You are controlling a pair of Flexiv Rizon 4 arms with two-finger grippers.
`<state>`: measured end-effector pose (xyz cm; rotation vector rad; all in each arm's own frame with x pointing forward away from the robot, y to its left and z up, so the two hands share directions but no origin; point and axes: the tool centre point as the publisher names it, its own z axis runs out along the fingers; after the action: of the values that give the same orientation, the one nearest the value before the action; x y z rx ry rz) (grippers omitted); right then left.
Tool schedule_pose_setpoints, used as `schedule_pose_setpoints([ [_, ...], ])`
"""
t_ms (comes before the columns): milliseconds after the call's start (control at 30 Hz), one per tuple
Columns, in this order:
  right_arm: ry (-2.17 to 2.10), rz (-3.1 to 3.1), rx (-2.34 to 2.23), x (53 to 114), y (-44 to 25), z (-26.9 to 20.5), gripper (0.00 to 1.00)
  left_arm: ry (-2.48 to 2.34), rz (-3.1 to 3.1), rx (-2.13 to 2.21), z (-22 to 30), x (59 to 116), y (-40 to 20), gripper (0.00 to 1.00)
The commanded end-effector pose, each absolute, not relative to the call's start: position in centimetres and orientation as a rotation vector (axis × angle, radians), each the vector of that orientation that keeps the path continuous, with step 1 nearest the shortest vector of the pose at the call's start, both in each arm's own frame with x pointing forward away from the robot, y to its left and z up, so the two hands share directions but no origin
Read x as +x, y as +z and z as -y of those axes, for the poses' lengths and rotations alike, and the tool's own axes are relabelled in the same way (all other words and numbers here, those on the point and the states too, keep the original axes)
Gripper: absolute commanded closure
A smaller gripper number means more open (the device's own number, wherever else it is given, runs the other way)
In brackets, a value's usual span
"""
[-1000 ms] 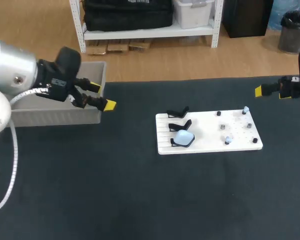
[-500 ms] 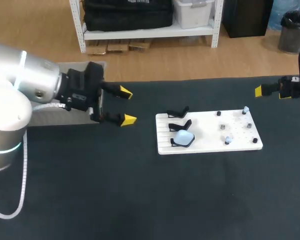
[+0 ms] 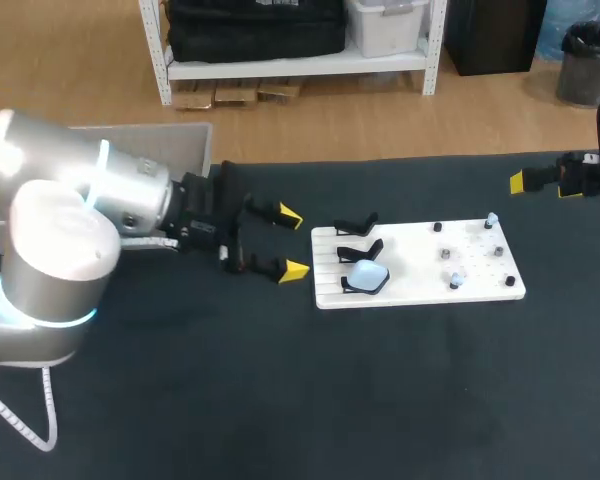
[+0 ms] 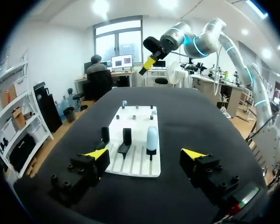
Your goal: Pick up each earbud case from the left stands, insert the matching earbuds, close the lid, and place the case in the box.
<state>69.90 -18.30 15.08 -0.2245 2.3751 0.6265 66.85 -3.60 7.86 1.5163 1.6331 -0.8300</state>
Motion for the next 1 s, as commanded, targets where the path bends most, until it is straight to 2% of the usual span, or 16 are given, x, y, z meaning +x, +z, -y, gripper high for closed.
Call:
schedule_pose_setpoints([
  [33, 0.631, -2.374, -0.228, 70.0, 15.0, 18.4, 0.0, -0.827, -1.632, 1.514, 5.7, 67.6, 6.2, 0.0],
  [100, 0.631, -2.374, -0.228, 70.0, 15.0, 18.4, 0.0, -0.806, -1.624, 1.516, 6.3, 67.6, 5.8, 0.15],
  [167, 0.631, -2.374, -0.228, 70.0, 15.0, 18.4, 0.0, -0.806, -1.624, 1.52, 6.7, 67.4, 5.5, 0.16],
  [267, 0.631, -2.374, -0.228, 70.0, 15.0, 18.4, 0.0, -0.814, -1.619, 1.533, 7.4, 67.1, 5.0, 0.24],
  [300, 0.631, -2.374, -0.228, 70.0, 15.0, 18.4, 0.0, -0.82, -1.619, 1.537, 7.7, 67.1, 4.9, 0.5],
  [367, 0.631, -2.374, -0.228, 70.0, 15.0, 18.4, 0.0, -0.828, -1.622, 1.54, 8.1, 67.0, 4.7, 0.62],
  [467, 0.631, -2.374, -0.228, 70.0, 15.0, 18.4, 0.0, -0.841, -1.627, 1.54, 8.7, 67.0, 4.5, 0.51],
  [633, 0.631, -2.374, -0.228, 70.0, 15.0, 18.4, 0.0, -0.851, -1.638, 1.546, 9.7, 66.9, 3.5, 0.55],
  [733, 0.631, -2.374, -0.228, 70.0, 15.0, 18.4, 0.0, -0.843, -1.642, 1.547, 10.2, 67.0, 3.0, 0.49],
  [1000, 0.631, -2.374, -0.228, 70.0, 15.0, 18.4, 0.0, -0.847, -1.651, 1.554, 11.0, 67.1, 2.2, 0.51],
])
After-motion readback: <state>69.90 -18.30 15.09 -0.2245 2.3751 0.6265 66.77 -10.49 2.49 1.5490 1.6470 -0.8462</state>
